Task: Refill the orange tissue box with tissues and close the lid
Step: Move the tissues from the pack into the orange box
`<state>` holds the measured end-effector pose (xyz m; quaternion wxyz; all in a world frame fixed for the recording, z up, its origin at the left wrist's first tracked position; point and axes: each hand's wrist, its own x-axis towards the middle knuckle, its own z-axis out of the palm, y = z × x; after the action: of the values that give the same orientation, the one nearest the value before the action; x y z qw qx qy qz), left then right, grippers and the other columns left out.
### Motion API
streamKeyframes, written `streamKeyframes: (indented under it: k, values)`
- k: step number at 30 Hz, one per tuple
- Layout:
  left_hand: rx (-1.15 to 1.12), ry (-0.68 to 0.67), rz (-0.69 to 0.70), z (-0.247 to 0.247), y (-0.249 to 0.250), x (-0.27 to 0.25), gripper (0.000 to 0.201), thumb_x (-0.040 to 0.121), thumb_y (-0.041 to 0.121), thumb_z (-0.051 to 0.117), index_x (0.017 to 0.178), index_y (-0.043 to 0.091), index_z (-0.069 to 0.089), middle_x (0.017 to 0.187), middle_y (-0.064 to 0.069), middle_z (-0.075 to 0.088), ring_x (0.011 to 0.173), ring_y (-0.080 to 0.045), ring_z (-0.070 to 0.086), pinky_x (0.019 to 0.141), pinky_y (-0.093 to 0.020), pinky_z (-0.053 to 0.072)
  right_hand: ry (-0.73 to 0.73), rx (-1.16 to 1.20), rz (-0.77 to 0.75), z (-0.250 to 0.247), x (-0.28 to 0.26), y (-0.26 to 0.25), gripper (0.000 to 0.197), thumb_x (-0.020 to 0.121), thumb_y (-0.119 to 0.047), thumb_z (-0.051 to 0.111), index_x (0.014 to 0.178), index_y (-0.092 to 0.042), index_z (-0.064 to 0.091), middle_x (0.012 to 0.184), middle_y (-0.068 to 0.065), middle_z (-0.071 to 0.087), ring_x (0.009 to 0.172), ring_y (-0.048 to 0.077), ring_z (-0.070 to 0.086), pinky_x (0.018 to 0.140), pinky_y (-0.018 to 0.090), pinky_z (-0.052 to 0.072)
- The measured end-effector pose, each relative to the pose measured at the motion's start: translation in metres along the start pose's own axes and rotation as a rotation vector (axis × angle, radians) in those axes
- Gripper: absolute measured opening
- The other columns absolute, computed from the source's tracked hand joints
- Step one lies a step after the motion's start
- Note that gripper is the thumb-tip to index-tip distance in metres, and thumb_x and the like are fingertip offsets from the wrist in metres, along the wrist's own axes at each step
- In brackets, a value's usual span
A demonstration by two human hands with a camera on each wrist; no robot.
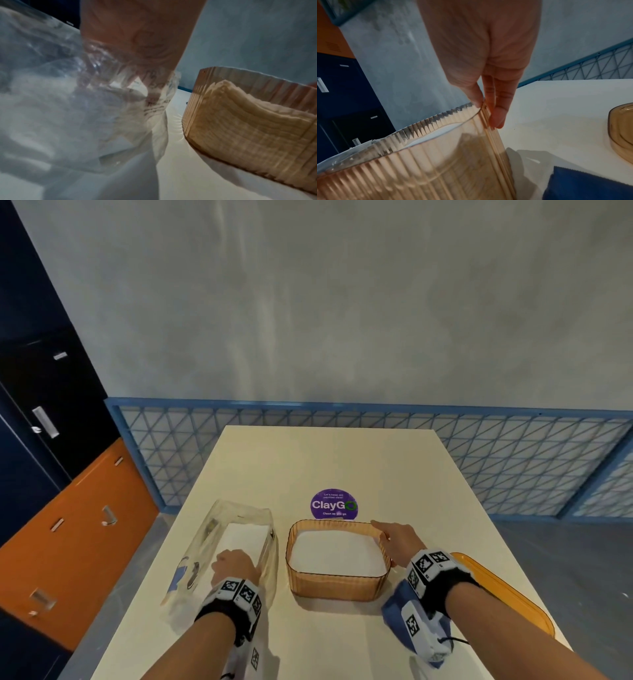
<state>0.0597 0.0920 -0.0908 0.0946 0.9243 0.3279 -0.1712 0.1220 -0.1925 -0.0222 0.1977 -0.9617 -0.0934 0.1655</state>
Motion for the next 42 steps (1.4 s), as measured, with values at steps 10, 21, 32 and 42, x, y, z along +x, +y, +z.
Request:
streamKeyframes:
  k: [10,21,32,42]
  values:
    - [0.021,0.028,0.056,0.001,-0.002,-0.008,0.036,0.098,0.016,0.036,0.134,0.01,0.039,0.144,-0.015,0.033,0.128,-0.028,0.043,0.106,-0.037,0.041,-0.002,0.024,0.008,0.003,0.0,0.003,0.045,0.1,-0.015,0.036,0.145,-0.019,0.033,0.145,0.01,0.045,0.128,0.025,0.048,0.102,0.025,0.037]
    - [-0.316,0.421,0.17,-0.065,0.0,-0.058,0.034,0.095,0.003,0.035,0.126,0.005,0.048,0.118,-0.013,0.062,0.105,-0.031,0.061,0.082,-0.037,0.048,0.097,0.301,-0.14,-0.021,0.002,-0.026,0.038,0.098,-0.028,0.044,0.133,-0.016,0.051,0.113,0.008,0.064,0.092,0.019,0.059,0.077,0.025,0.047]
    - [-0.426,0.529,0.959,-0.03,0.032,-0.085,0.066,0.083,-0.003,0.052,0.14,0.028,0.039,0.15,-0.007,0.036,0.134,-0.026,0.042,0.103,-0.039,0.045,-0.194,0.833,-0.061,-0.067,-0.007,-0.096,0.045,0.092,-0.035,0.054,0.119,0.001,0.057,0.108,0.017,0.065,0.092,0.03,0.062,0.08,0.04,0.051]
    - [-1.367,-0.076,0.447,-0.047,0.042,-0.077,0.077,0.095,0.009,0.05,0.149,0.029,0.0,0.15,-0.008,0.03,0.133,-0.023,0.035,0.106,-0.036,0.031,0.092,0.319,-0.418,-0.085,-0.021,-0.08,0.022,0.092,-0.012,0.052,0.111,-0.007,0.062,0.112,0.009,0.065,0.102,0.024,0.057,0.089,0.037,0.045]
